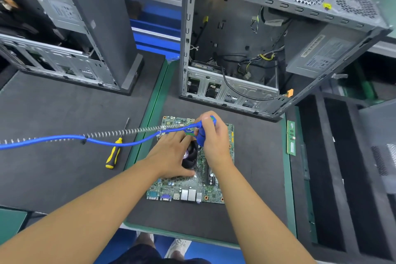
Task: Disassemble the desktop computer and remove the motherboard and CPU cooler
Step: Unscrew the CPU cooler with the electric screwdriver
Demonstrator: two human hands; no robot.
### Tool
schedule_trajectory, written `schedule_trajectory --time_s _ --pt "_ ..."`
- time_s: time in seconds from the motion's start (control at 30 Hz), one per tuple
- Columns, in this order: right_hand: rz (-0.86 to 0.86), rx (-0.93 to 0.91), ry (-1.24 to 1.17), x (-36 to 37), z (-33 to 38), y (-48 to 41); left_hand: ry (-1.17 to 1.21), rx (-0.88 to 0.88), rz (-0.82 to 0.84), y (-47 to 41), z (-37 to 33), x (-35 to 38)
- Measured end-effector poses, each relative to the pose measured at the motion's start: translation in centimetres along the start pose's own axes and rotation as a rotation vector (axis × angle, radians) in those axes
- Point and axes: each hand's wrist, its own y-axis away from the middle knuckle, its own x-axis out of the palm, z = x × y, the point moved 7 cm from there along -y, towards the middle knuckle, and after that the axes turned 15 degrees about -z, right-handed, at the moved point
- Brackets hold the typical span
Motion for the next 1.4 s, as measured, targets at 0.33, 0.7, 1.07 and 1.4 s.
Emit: schedule_trajectory --time_s 0.33,0.7,1.07,1.4 --pt "0.130 -0.025 -0.005 0.6 0.2 -0.3 0.053 -0.065 0.095 0.1 0.1 0.3" --pt "0.147 -0.005 -0.158 0.7 0.1 -1.6 0.034 -0.018 0.032 -0.1 0.1 0.3" --pt "0.165 -0.058 -0.041 1.7 0.5 -0.8 0.066 -0.042 0.060 0.1 0.2 0.6" --pt "0.185 -0.034 -0.141 1.1 0.3 -1.6 0.131 -0.079 0.065 0.3 0.6 1.0"
